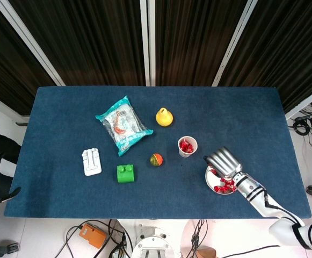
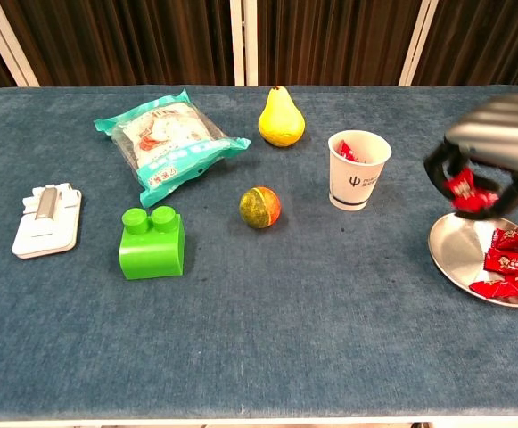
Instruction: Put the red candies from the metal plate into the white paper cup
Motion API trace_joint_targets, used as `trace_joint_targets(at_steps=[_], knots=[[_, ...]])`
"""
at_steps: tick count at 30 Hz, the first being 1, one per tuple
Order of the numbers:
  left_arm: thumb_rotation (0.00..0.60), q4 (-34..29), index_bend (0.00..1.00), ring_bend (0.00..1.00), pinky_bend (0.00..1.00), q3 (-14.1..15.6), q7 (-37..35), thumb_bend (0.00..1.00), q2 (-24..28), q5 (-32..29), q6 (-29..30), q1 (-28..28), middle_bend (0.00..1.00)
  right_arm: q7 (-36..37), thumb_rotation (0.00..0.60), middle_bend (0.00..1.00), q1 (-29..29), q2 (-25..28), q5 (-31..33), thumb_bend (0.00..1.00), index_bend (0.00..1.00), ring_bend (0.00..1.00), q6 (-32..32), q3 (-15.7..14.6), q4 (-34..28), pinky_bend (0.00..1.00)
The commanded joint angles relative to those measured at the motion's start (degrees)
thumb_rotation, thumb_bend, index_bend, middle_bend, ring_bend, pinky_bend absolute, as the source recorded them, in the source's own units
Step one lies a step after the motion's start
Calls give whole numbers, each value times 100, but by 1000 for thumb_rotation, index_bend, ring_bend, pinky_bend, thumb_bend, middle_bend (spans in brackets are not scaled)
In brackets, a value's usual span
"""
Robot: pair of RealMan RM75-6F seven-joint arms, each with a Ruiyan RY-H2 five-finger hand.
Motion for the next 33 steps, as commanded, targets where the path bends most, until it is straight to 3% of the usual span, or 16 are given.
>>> trace_joint_targets(at_steps=[1,6,10,21,33], knots=[[600,-20,0,0,0,-4,18,0,10,12,8,-8,34,1,600,843,277,-1,219,480,670,1000,-69,395,-158,1000],[600,-73,0,0,0,0,56,0,47,-5,15,4,35,-189,600,843,777,-185,823,480,663,1000,-503,885,-195,1000],[600,-76,0,0,0,8,56,0,49,-28,15,21,34,-485,600,843,1079,-364,1348,480,652,1000,-779,1031,-51,1000],[600,4,0,0,0,14,12,0,21,-80,-19,38,34,-811,600,843,1470,-710,2316,480,594,1000,-995,1001,428,1000],[600,2,0,0,0,2,36,0,9,-97,-57,15,34,-894,600,843,1602,-662,2558,480,483,1000,-912,811,395,1000]])
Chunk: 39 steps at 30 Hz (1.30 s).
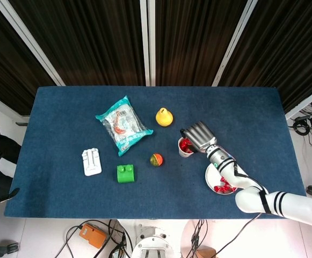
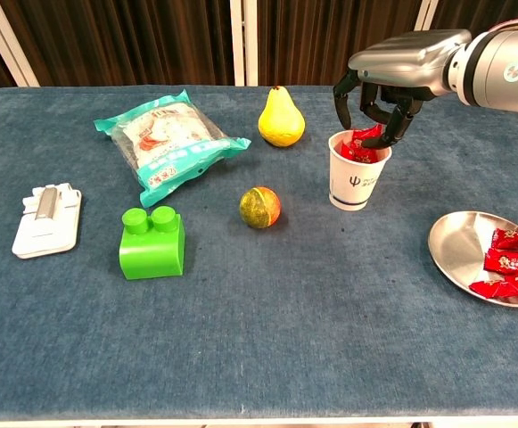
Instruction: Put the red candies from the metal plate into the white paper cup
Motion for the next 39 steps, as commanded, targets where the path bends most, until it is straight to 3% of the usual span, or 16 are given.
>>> trace_joint_targets(at_steps=[1,7,13,20,27,39], knots=[[600,-12,0,0,0,-2,8,0,5,8,-5,-9,34,0,600,843,11,26,14,480,482,1000,18,-33,-29,1000],[600,-38,0,0,0,-16,32,0,19,10,-7,-25,34,113,600,843,-12,82,-100,466,460,1000,177,-62,-148,1000],[600,-31,0,0,0,-22,14,0,24,2,-8,-27,35,625,600,843,-426,498,-800,429,474,1000,709,-197,-617,1000],[600,21,0,0,0,-32,-39,0,-14,25,-11,-51,34,1179,600,843,-1496,1293,-2148,429,501,1000,1812,-1009,-1065,1000],[600,-14,0,0,0,-14,2,0,-34,110,15,-76,34,1256,600,843,-2275,1477,-2766,429,518,1000,2245,-1704,-544,1000],[600,-105,0,0,0,16,55,0,-26,163,116,-36,34,952,600,843,-2283,860,-2389,429,500,1000,1502,-1534,367,1000]])
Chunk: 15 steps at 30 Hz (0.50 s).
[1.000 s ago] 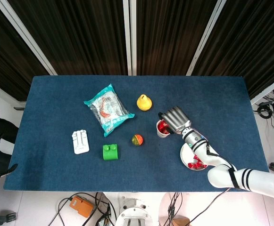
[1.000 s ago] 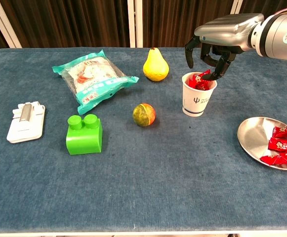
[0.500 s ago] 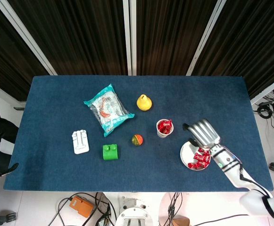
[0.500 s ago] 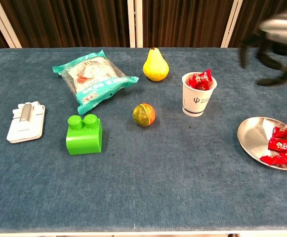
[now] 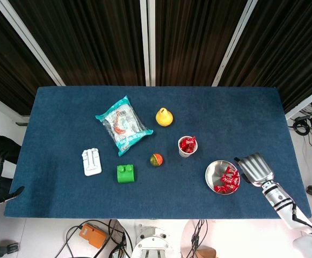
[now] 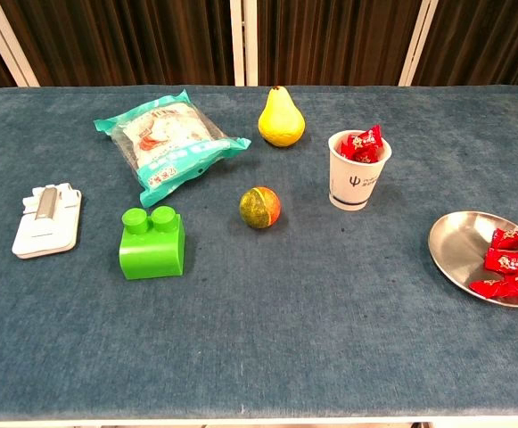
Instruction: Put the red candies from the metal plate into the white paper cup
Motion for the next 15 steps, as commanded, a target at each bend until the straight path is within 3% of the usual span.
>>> trace_joint_targets(at_steps=[1,15], knots=[[600,6,0,0,0,4,-12,0,-1,-17,11,18,34,-107,600,843,57,-171,72,429,499,1000,-199,66,155,1000],[600,42,0,0,0,13,-34,0,-8,-53,18,50,34,-230,600,843,142,-575,49,429,459,1000,-591,186,529,1000]])
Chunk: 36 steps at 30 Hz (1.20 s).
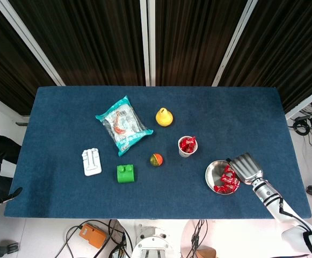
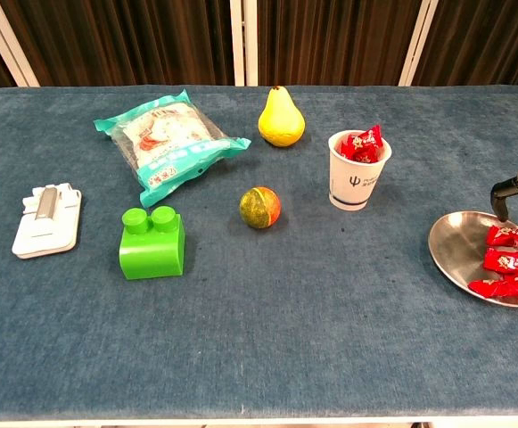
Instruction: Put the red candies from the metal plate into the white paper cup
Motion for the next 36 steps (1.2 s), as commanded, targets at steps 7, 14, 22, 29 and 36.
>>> trace_joint_targets(at_steps=[7,14,22,29,36], knots=[[600,26,0,0,0,-1,-22,0,2,-13,-12,4,34,-35,600,843,67,-158,-51,429,436,1000,-124,78,96,1000],[600,79,0,0,0,4,-54,0,-19,-50,-40,16,34,-98,600,843,133,-231,-88,429,447,1000,-272,91,107,1000],[600,137,0,0,0,2,-105,0,-38,-55,-27,32,34,-205,600,843,150,-299,-60,499,595,1000,-343,114,137,1000],[600,152,0,0,0,2,-120,0,-40,-50,-18,41,34,-131,600,843,135,-222,-98,510,651,1000,-197,209,-17,1000],[600,122,0,0,0,-12,-104,0,-9,-36,-9,32,35,197,600,843,358,163,-255,510,651,1000,130,707,-769,1000]])
